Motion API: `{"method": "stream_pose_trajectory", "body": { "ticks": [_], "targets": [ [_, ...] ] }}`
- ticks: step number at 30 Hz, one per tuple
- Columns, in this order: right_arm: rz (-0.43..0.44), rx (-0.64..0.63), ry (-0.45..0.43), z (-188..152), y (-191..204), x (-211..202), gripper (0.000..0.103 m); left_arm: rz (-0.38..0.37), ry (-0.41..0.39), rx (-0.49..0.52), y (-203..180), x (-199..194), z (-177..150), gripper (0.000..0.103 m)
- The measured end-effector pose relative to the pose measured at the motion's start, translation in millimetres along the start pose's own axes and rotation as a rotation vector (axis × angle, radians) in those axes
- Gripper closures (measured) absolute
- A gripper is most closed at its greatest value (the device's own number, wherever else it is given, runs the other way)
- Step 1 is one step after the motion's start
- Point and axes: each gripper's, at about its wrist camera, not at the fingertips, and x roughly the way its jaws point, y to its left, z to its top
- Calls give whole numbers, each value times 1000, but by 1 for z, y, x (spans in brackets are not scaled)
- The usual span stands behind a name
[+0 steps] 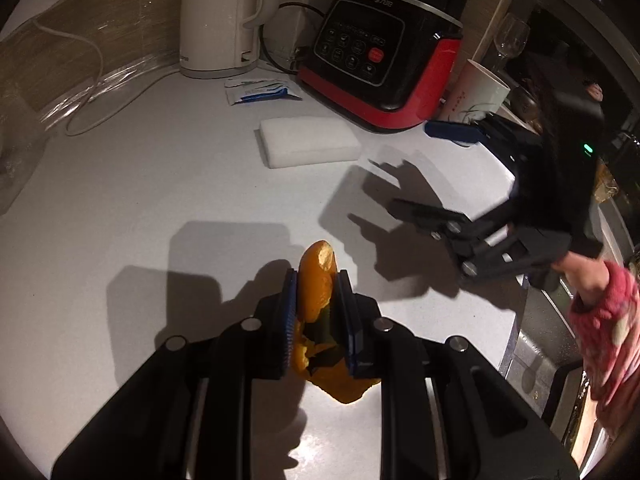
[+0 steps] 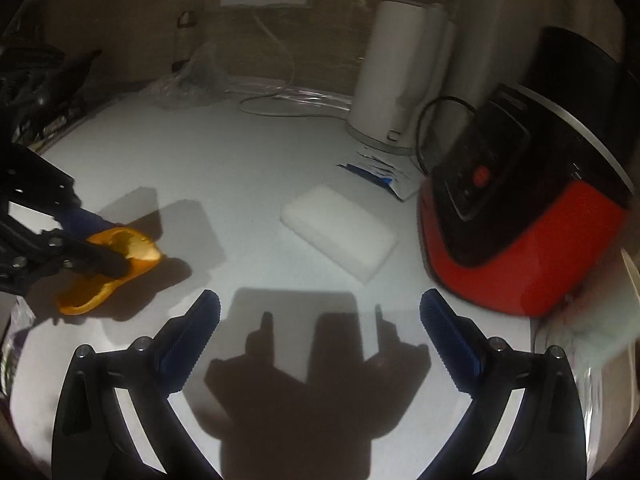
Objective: Collect trash
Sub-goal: 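Grasp the white sponge with the right tool while the left tool lifts the peel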
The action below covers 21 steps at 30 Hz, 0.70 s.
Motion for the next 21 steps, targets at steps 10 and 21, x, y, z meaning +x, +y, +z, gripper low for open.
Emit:
{"method": "stream_pose_trajectory", "body": {
  "ticks": [10, 21],
  "targets": [
    [151, -91, 120, 42, -31, 81, 8, 3, 8, -16, 28, 2, -6, 84],
    [160, -140, 179, 44, -21, 98, 31, 17, -3, -28, 39, -4, -7, 84]
  ]
}}
